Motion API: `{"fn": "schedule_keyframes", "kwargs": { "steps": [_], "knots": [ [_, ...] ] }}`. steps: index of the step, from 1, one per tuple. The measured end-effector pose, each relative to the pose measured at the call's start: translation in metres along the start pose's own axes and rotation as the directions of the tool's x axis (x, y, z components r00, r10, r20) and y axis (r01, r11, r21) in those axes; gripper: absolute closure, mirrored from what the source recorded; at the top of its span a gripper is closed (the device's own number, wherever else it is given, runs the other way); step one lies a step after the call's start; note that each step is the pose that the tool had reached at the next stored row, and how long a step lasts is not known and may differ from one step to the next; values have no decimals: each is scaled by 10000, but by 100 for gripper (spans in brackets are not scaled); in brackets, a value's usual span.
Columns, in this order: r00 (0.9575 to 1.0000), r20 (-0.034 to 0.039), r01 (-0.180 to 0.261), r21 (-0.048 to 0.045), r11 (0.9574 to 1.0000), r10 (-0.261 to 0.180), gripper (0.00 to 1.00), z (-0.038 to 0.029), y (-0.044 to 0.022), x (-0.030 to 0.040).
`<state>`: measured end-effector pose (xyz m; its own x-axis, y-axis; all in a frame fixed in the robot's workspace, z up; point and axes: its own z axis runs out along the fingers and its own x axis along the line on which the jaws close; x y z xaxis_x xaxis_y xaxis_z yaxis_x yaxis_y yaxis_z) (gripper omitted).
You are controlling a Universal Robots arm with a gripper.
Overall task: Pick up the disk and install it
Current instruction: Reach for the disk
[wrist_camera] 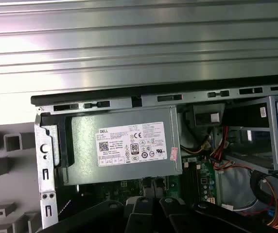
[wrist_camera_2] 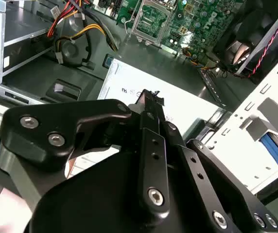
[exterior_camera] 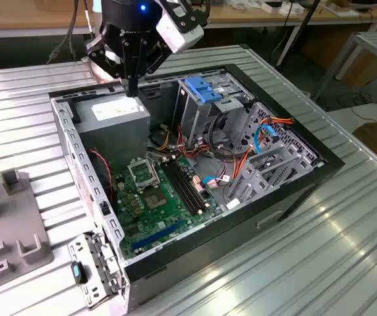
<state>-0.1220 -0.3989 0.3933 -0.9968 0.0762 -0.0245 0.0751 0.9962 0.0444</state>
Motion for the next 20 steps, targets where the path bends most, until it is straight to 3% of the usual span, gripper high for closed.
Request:
{"fn": "schedule_keyframes", "kwargs": {
  "steps": [14,20],
  "knots": [
    [10000,0,-2,0,10000,2,89,0,-1,12],
    [10000,0,-1,1,10000,1,89,-3,-11,146]
  ]
}}
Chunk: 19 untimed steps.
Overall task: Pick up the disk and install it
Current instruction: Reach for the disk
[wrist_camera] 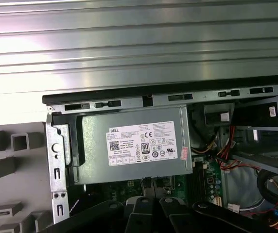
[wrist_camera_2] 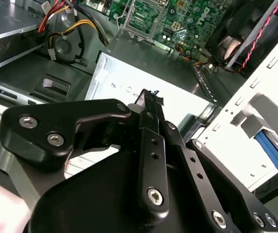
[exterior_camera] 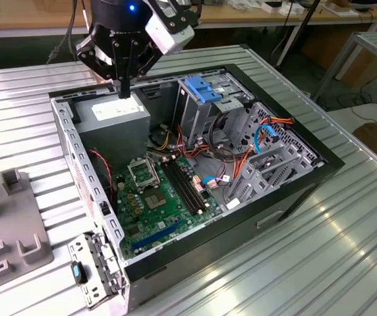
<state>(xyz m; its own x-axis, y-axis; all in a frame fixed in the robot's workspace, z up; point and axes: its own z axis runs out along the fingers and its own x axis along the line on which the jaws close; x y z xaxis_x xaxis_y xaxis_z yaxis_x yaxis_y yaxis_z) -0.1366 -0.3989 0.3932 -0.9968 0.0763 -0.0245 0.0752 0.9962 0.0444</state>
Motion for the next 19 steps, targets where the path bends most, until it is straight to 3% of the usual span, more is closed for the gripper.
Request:
{"fn": "schedule_keyframes", "kwargs": {
  "steps": [7,11,16,19],
  "knots": [
    [10000,0,0,0,10000,0,89,-1,-13,176],
    [10000,-1,3,1,10000,-3,89,-1,-33,431],
    [10000,0,2,-1,10000,-2,89,3,-49,642],
    [10000,0,2,0,10000,-2,89,5,-64,829]
  ]
}}
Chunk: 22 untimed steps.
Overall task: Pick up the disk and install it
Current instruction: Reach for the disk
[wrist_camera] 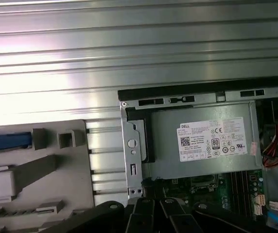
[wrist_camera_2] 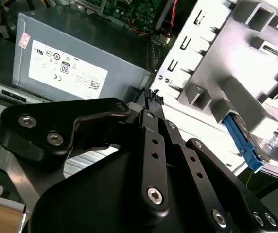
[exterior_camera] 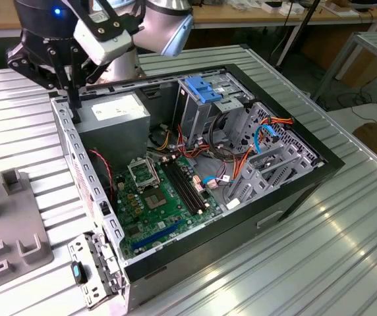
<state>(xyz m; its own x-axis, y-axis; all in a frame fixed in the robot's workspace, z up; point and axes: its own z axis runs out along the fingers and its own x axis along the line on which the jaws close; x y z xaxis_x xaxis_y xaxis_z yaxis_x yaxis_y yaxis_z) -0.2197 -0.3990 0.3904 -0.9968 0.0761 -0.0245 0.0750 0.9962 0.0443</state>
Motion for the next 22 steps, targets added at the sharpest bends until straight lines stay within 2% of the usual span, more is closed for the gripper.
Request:
{"fn": "schedule_keyframes", "kwargs": {
  "steps": [2,4,7,9,12,14,15,16,19,21,22],
  "knots": [
    [10000,0,-1,1,10000,1,89,2,-12,158],
    [10000,0,-2,0,10000,2,89,4,-21,276],
    [10000,0,-2,0,10000,2,89,7,-43,556],
    [10000,0,0,0,10000,0,89,9,-48,626],
    [10000,1,-5,0,10000,5,89,12,-65,841],
    [10000,-1,-13,1,10000,13,89,14,-78,1017],
    [10000,1,-13,0,10000,13,89,16,-82,1064],
    [10000,0,-17,1,10000,17,89,19,-89,1161],
    [10000,1,-21,0,10000,21,89,23,-99,1297],
    [10000,1,-29,0,10000,29,89,27,-110,1455],
    [10000,1,-32,1,10000,32,89,29,-112,1492]
  ]
}}
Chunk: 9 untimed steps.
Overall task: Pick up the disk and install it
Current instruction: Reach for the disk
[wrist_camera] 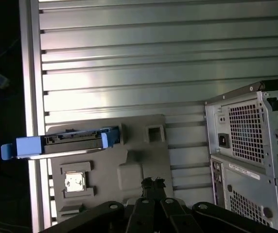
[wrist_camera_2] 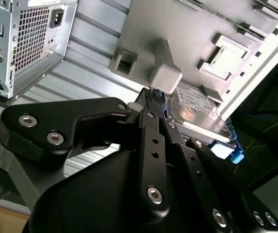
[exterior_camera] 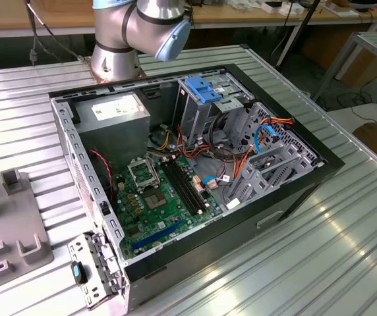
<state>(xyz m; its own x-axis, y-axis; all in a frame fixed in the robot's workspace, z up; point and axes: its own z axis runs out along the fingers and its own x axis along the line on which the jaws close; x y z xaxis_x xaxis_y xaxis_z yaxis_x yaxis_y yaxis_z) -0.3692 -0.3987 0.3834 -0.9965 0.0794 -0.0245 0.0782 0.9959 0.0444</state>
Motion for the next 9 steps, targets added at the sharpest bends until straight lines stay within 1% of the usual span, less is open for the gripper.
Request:
{"fn": "schedule_keyframes", "kwargs": {
  "steps": [1,2,3,4,6,7,9],
  "knots": [
    [10000,-1,-2,1,10000,2,89,1,-2,31],
    [10000,-1,-5,1,10000,5,89,5,-7,109],
    [10000,0,-10,0,10000,10,89,11,-13,224],
    [10000,-1,-14,1,10000,14,89,13,-14,275],
    [10000,1,-26,1,10000,26,89,19,-16,400],
    [10000,0,-29,1,10000,29,89,20,-15,431],
    [10000,1,-44,1,10000,44,89,23,-11,524]
  ]
}}
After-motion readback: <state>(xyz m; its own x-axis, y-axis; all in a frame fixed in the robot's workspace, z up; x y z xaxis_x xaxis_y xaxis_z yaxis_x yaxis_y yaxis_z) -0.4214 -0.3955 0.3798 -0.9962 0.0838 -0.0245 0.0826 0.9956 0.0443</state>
